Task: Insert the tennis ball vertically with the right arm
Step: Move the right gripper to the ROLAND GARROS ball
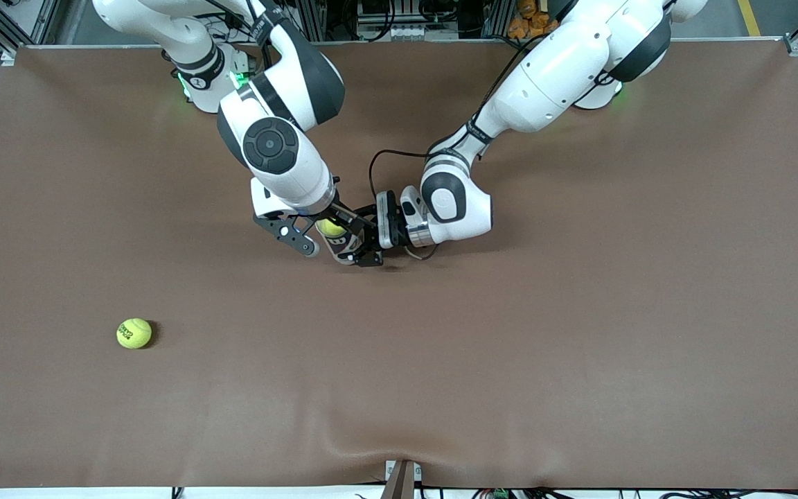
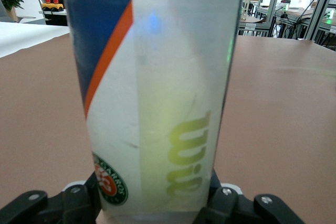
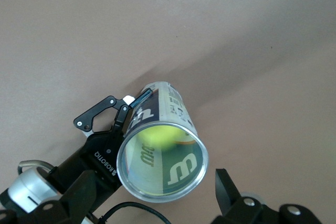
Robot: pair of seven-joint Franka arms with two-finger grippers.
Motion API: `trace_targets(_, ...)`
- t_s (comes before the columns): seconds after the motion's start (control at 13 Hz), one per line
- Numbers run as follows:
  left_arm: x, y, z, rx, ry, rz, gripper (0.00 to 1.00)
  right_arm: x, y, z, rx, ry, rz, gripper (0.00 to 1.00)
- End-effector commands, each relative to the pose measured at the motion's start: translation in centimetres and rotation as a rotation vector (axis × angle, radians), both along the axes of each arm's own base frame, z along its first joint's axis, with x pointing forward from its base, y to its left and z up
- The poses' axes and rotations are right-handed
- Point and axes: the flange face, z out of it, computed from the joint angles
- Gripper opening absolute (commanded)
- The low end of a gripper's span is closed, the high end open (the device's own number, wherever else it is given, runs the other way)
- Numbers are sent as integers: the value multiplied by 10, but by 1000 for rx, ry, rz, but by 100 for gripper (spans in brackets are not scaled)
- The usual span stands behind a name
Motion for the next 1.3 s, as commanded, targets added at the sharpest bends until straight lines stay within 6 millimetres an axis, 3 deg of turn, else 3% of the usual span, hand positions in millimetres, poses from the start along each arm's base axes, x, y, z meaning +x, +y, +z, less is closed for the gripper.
trace_targets(0.0,-6,2,1,16,-13,11,73,1,-13,9,-53,9,-8,100)
trace_targets(0.15,-6,2,1,16,-13,11,74,27,-55,16,-81,2,-64,100)
trace_targets(0.31,-6,1,2,15,-14,11,77,72,-123,31,-110,-61,-87,100)
trace_targets(0.46,-5,2,1,16,-13,12,81,104,-199,26,-148,-75,-35,100)
trace_targets(0.69,-5,2,1,16,-13,12,82,136,-313,-5,-133,-52,115,100)
trace_targets(1.15,-5,2,1,16,-13,12,81,182,-440,-100,-106,-99,287,100)
trace_targets(1.23,-5,2,1,16,-13,12,81,185,-451,-114,-105,-124,297,100)
